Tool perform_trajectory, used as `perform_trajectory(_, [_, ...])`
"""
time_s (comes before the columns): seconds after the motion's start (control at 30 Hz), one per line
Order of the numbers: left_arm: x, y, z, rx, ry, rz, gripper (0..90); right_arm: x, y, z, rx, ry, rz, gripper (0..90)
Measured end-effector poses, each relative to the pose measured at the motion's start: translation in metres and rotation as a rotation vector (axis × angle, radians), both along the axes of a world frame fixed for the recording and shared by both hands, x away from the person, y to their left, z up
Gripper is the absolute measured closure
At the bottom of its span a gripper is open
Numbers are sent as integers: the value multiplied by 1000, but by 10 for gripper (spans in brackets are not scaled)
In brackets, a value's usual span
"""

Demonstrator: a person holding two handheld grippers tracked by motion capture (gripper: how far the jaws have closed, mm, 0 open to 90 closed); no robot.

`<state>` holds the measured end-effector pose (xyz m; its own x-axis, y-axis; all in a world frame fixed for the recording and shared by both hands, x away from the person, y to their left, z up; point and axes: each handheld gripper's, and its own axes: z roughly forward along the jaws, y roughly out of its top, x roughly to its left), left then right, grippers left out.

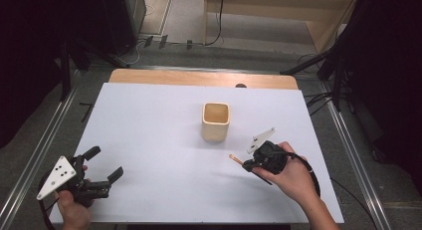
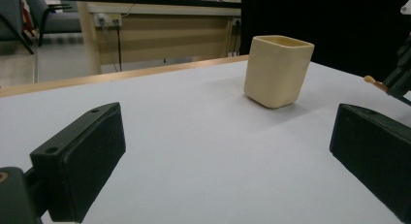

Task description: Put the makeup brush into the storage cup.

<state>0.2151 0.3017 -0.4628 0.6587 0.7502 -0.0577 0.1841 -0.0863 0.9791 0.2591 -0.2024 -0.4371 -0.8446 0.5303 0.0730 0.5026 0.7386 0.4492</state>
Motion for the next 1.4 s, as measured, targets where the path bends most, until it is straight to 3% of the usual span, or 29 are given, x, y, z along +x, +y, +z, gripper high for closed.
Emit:
perform_trajectory(0.17, [0, 0, 0, -2, 2, 1, 2, 0, -2, 8, 102, -15, 3, 848])
perform_trajectory(0.23, [0, 0, 0, -2, 2, 1, 2, 0, -3, 9, 110, -18, 0, 849])
perform_trajectory(0.6, [0, 0, 0, -4, 2, 0, 2, 0, -6, 20, 257, -47, -2, 849])
perform_trajectory(0.87, [1, 0, 0, -3, 1, 0, 2, 0, -12, 31, 387, -107, -8, 849])
perform_trajectory(1.23, [0, 0, 0, -2, 2, 1, 2, -1, -14, 38, 478, -158, -7, 849])
perform_trajectory(1.4, [0, 0, 0, -1, 1, 1, 2, -4, -15, 41, 519, -202, -10, 849])
